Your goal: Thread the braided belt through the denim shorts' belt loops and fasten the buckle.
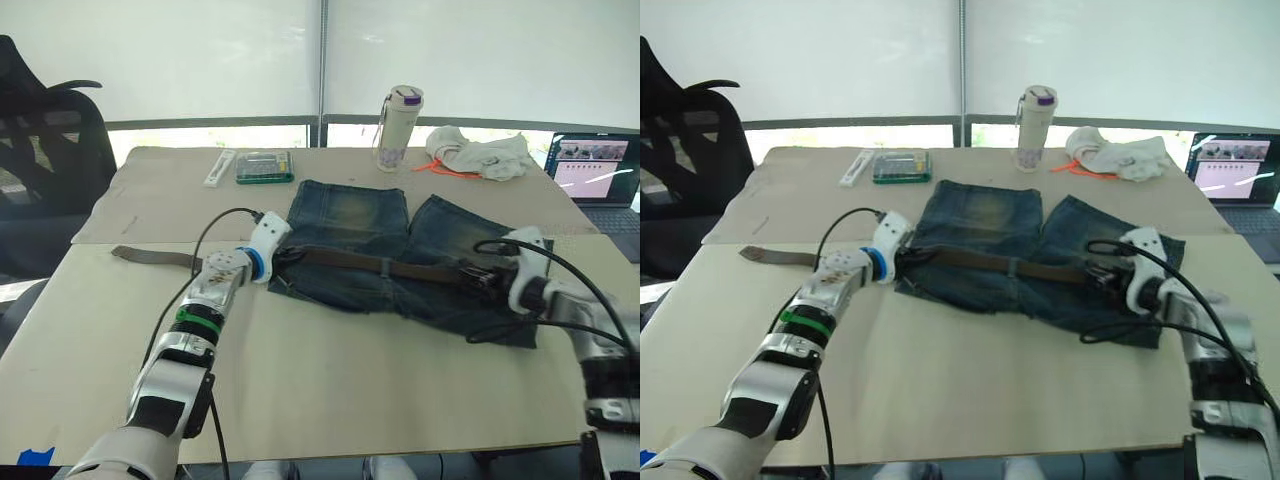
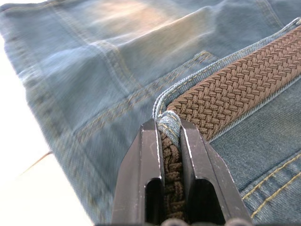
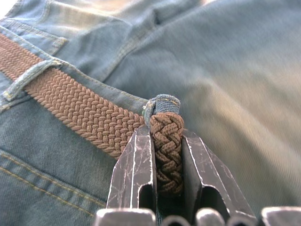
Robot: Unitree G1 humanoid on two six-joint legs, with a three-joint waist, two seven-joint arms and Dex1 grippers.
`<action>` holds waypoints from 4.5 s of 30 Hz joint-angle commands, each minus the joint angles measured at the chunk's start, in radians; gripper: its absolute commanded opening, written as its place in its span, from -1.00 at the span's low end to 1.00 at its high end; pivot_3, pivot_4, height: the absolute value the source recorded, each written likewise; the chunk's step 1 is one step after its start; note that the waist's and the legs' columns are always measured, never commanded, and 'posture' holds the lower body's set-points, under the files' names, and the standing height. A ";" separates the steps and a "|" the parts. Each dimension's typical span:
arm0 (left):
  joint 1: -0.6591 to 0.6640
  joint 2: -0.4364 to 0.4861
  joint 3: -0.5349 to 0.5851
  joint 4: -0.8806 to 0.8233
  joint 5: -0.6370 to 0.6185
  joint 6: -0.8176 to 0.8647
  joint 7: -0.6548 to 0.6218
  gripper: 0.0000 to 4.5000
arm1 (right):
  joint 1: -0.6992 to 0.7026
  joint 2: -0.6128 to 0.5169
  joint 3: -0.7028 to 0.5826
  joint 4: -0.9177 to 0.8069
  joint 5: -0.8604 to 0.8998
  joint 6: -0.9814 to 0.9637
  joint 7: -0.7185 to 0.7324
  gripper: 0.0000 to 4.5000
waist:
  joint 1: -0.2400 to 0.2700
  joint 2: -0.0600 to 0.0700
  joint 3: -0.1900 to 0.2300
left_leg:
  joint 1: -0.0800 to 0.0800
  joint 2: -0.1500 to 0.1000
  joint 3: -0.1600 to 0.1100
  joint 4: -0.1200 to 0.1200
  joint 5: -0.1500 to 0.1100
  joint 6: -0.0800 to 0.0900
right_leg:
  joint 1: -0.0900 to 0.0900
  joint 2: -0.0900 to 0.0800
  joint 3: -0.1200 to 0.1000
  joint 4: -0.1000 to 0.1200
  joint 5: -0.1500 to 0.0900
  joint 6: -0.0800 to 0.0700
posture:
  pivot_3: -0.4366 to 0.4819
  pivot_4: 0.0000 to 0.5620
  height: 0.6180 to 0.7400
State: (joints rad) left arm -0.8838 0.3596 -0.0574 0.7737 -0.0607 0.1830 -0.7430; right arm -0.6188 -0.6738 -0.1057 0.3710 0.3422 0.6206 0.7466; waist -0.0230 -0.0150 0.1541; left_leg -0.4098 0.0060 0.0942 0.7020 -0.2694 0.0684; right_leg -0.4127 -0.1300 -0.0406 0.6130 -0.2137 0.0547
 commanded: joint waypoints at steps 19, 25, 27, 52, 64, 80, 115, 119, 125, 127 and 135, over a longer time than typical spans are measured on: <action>0.146 0.099 0.077 -0.201 -0.029 -0.624 -0.071 -1.00 | -0.003 -0.066 0.011 0.186 -0.289 -1.456 -0.019 -0.88 | 0.011 0.000 0.000 | -0.007 -0.002 0.003 0.000 0.002 -0.003 | -0.008 -0.001 -0.002 0.005 0.000 0.000 | -0.05 -0.47 0.95; 0.195 0.125 0.040 -0.204 -0.020 -0.825 -0.132 -1.00 | 0.214 -0.133 0.065 0.136 -0.370 -2.047 -0.035 -0.88 | 0.008 0.000 0.000 | -0.004 -0.001 0.006 -0.001 0.002 -0.003 | -0.007 -0.001 -0.001 0.000 0.000 0.000 | -0.05 -0.47 0.95; 0.238 0.141 0.020 -0.244 -0.023 -0.900 -0.165 -1.00 | 0.255 -0.145 0.067 0.162 -0.412 -2.175 -0.050 -0.88 | 0.008 0.000 0.000 | -0.002 -0.001 0.006 -0.001 0.002 -0.003 | -0.005 -0.001 0.000 0.000 0.000 0.000 | -0.05 -0.47 0.95; 0.139 0.248 -0.296 0.220 0.454 -1.443 -0.042 -1.00 | 0.273 -0.286 0.271 0.614 -1.031 -1.875 -0.431 -0.88 | 0.020 -0.011 -0.015 | 0.040 0.008 0.018 -0.007 -0.009 0.012 | 0.027 -0.008 0.000 -0.009 -0.002 -0.011 | -0.05 -0.47 0.95; -0.091 0.015 -0.395 0.344 0.723 -1.019 0.466 -1.00 | 0.197 -0.164 0.183 0.585 -0.675 -1.142 -0.231 -0.88 | 0.032 -0.017 -0.018 | 0.022 0.001 0.019 -0.004 -0.002 0.015 | 0.023 -0.020 -0.009 -0.021 0.018 -0.001 | -0.05 -0.47 0.95; -0.058 -0.127 -0.206 0.302 0.370 -0.753 0.247 -1.00 | 0.239 -0.036 0.044 0.291 -0.437 -0.857 -0.339 -0.88 | 0.032 -0.012 -0.016 | -0.001 0.005 0.020 -0.001 0.002 0.008 | -0.001 -0.020 -0.028 -0.018 0.022 0.000 | -0.05 -0.47 0.95; 0.205 0.123 0.086 -0.617 -0.435 0.171 -0.386 0.97 | -0.307 0.111 -0.026 0.415 0.050 -0.053 -0.045 1.00 | 0.020 -0.004 -0.013 | -0.007 0.006 0.022 0.002 0.003 0.008 | -0.009 -0.016 -0.028 -0.009 0.023 -0.002 | -0.05 -0.47 0.95; 0.244 0.143 0.107 -0.671 -0.438 0.210 -0.357 0.97 | -0.270 0.038 0.147 0.361 0.042 0.155 0.313 1.00 | 0.020 -0.004 -0.013 | -0.007 0.007 0.021 0.001 0.003 0.007 | -0.009 -0.015 -0.030 -0.008 0.023 -0.002 | -0.05 -0.47 0.95; 0.308 0.170 0.095 -0.746 -0.436 0.236 -0.357 0.97 | -0.052 -0.116 0.372 0.041 -0.053 0.131 0.526 1.00 | 0.012 -0.004 -0.012 | -0.007 0.007 0.021 0.001 0.003 0.007 | -0.008 -0.015 -0.029 -0.008 0.022 -0.001 | -0.05 -0.47 0.95; 0.305 0.171 0.087 -0.746 -0.428 0.236 -0.357 0.97 | -0.034 -0.118 0.369 0.026 -0.098 0.069 0.483 1.00 | 0.010 -0.004 -0.013 | -0.006 0.007 0.021 0.002 0.003 0.006 | -0.008 -0.015 -0.029 -0.007 0.022 -0.001 | -0.05 -0.47 0.95; 0.282 0.182 0.067 -0.736 -0.410 0.226 -0.375 0.97 | -0.072 -0.177 0.220 -0.012 -0.080 -0.028 0.481 1.00 | 0.016 -0.004 -0.012 | -0.004 0.007 0.021 0.003 0.003 0.005 | -0.009 -0.016 -0.028 -0.005 0.022 -0.002 | -0.05 -0.47 0.95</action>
State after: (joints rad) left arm -0.5789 0.5266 0.0095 0.0559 -0.4725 0.4204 -1.1091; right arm -0.6568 -0.8102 0.1801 0.3754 0.2509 0.6171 1.2319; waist -0.0073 -0.0192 0.1417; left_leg -0.4149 0.0128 0.1151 0.7049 -0.2662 0.0734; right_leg -0.4225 -0.1462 -0.0687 0.6086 -0.1919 0.0523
